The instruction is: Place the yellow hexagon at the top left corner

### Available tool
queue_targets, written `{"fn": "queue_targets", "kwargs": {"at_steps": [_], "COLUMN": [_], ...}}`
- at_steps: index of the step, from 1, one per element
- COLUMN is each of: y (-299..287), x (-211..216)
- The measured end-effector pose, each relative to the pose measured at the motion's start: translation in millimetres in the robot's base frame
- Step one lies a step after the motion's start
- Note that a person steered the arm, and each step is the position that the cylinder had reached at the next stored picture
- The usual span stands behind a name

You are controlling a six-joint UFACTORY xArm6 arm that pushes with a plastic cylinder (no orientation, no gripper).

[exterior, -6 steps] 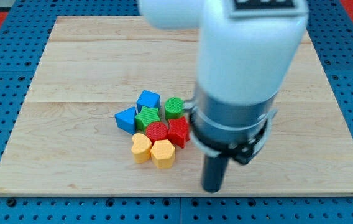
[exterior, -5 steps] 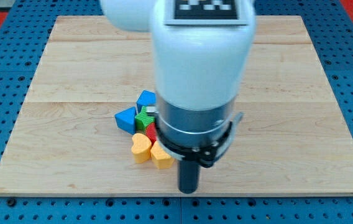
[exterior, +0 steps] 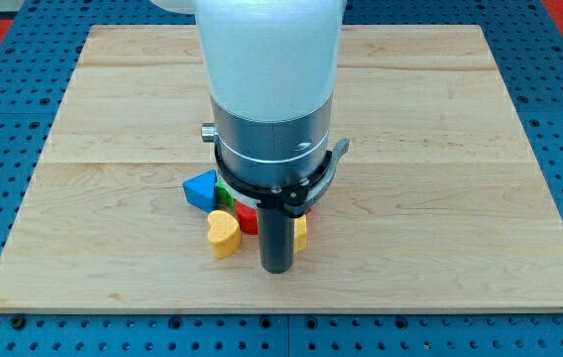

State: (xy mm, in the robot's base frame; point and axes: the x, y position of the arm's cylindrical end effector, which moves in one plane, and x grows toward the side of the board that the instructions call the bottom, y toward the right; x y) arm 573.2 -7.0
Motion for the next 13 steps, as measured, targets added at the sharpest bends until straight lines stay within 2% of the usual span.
{"fn": "queue_targets", "kwargs": {"at_steps": [2,3,6,7,8,9,12,13], "y": [-39,31,58,83,83,100,107,70], "x": [-18,-18,-55,-38,-24,-32,-96,-136]}}
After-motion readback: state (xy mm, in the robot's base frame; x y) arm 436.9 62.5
